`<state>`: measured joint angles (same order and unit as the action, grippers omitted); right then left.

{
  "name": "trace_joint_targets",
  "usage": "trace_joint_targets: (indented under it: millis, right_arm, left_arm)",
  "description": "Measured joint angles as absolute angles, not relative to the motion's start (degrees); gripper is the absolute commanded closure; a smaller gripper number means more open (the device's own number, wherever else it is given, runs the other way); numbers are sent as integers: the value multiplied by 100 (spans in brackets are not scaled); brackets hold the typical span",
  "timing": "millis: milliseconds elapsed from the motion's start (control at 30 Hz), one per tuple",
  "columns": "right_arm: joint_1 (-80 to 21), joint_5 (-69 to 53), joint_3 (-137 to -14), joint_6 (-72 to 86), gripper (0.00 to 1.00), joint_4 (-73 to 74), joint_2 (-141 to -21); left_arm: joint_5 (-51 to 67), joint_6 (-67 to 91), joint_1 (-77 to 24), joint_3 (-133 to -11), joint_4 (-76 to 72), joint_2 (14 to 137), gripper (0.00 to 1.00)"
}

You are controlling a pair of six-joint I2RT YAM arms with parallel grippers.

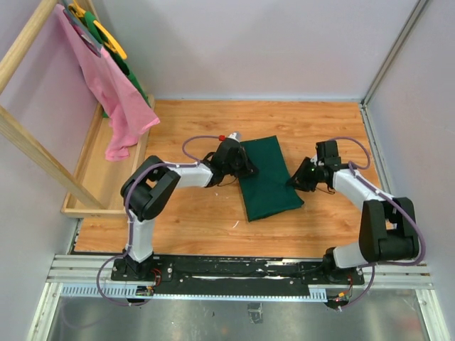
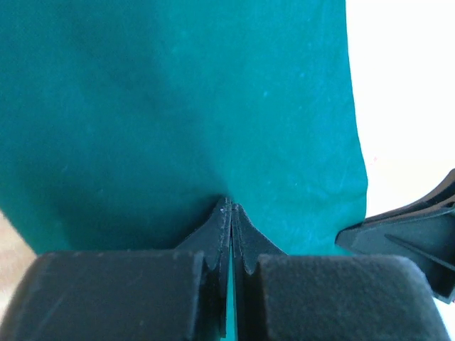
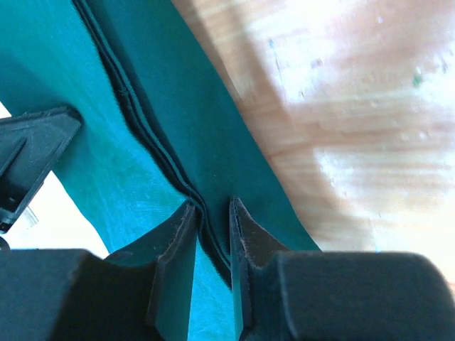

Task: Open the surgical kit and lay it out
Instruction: Move the surgical kit at the center of the board.

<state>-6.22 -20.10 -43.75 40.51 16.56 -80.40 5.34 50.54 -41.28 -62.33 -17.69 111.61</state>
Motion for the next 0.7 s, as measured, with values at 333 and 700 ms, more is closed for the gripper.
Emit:
trace_joint_targets:
  millis: [333,700]
  right_arm:
    - [-593,-2176,-4827,4193,81,1140,-8724]
    - [-593,-2034,-4552,4246,81,939,-8425]
  left_arm:
    - [1109,4512,-3409,-7039,-1120,11172,60]
    - [375,4213,-3398,-6576,49,9782,99]
